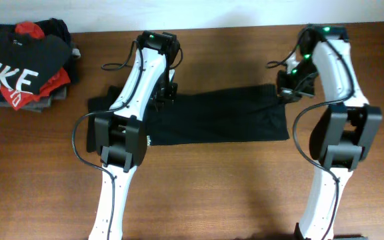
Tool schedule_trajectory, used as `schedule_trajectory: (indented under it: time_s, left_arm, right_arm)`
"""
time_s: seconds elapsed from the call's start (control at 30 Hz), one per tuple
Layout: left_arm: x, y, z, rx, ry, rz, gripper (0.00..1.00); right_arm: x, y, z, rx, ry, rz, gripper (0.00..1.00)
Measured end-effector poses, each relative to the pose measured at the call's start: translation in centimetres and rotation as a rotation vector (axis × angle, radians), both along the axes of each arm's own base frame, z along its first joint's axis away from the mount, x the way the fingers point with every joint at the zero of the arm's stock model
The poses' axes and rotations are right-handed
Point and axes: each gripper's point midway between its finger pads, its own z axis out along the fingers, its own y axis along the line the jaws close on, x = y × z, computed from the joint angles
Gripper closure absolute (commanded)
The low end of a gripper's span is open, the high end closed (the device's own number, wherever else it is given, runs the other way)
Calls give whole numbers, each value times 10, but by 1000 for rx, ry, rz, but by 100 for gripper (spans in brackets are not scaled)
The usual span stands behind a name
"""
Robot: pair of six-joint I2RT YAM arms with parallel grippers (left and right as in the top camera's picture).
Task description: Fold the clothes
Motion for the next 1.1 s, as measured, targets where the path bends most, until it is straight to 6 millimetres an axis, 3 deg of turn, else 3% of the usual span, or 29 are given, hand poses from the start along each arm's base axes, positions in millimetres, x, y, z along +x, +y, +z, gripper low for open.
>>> schedule_trajectory:
  time_s: [0.2,0.33,0.6,0.73,0.93,1.1]
  left_arm:
    - [1,0,0,0,-1,1,99]
    - [2,0,0,-3,-8,2,99]
    - [9,-2,-2,-11,-33,2,99]
    - [11,1,-13,-4,-24,4,99]
    - [5,22,-47,26,71,45,99]
    - [7,34,-48,23,81,76,99]
  right_arm:
    - [-16,39,-44,18,52,71,96]
    - [-22,38,-78,10,54,48,96]
    - [-24,24,-79,8,55,-1,96]
    - [-30,9,-79,-22,81,-21,96]
    - [-33,0,-79,-39,90,-20,96]
    - [-33,0,-79,-41,91,-19,96]
